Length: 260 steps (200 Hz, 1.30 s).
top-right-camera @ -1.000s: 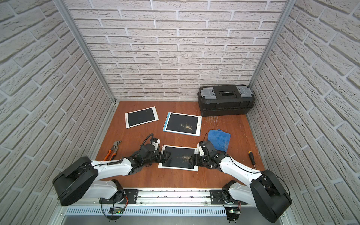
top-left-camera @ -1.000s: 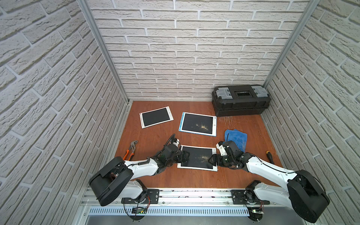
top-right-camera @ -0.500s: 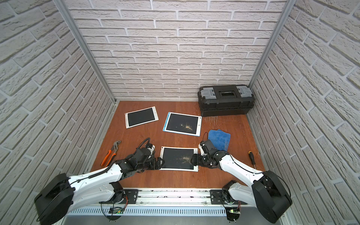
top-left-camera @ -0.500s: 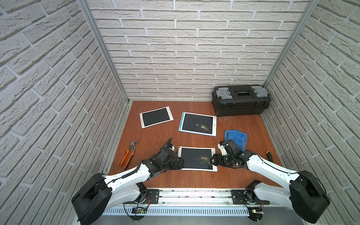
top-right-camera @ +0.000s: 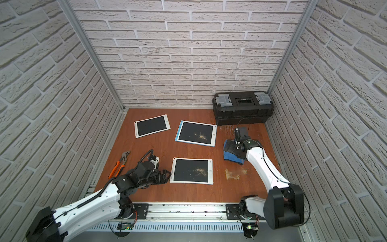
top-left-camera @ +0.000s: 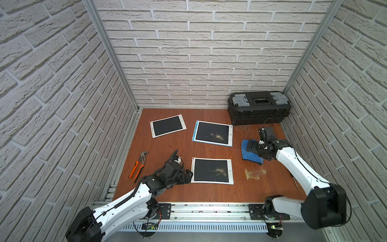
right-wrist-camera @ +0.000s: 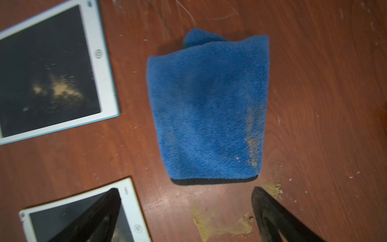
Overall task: Wipe the drawing tablet
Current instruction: Pick up the cleaning item at the center of the board.
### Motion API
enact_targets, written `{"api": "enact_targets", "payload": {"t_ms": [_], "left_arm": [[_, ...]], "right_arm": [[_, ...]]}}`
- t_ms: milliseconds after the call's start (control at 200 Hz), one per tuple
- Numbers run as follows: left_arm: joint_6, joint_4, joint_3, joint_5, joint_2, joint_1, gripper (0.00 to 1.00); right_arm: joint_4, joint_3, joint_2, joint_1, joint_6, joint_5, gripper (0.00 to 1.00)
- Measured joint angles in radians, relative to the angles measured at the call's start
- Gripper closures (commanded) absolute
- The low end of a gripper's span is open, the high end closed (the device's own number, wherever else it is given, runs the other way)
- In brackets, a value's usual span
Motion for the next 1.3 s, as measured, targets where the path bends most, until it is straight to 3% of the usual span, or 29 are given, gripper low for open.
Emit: {"api": "enact_targets", "payload": {"t_ms": [215,640,705,745,765,815,840,1035,1300], "left_arm": [[0.089,0.045,0.113,-0.002,0.187,0.014,0.05],[0.14,0.121,0.066,0.04,0.216,0.114,0.05],[0.14,0.123,0.056,0.043,0.209,0.121,0.05],[0.141,0.124,0.053,0.045,0.206,0.125,0.05],[0.141,0.124,0.051,0.046,0.206,0.126,0.05],[0.142,0.125,0.048,0.048,0.205,0.13,0.05],[0.142,0.126,0.046,0.048,0.205,0.131,0.05],[0.141,0.139,0.044,0.052,0.205,0.135,0.05],[0.148,0.143,0.044,0.064,0.207,0.141,0.05]], "right_arm": [[0.001,0.037,0.172,-0.052,-0.003,0.031,0.04],[0.063,0.09,0.408,-0.066,0.033,0.068,0.07],[0.076,0.093,0.41,-0.066,0.045,0.057,0.18],[0.085,0.093,0.415,-0.068,0.049,0.044,0.31],[0.094,0.093,0.415,-0.069,0.053,0.035,0.43],[0.109,0.093,0.417,-0.069,0.058,0.029,0.86],[0.114,0.093,0.418,-0.068,0.06,0.031,0.97],[0.071,0.105,0.401,-0.079,0.087,0.125,0.97],[-0.273,0.376,0.356,-0.084,0.24,0.592,0.96]]}}
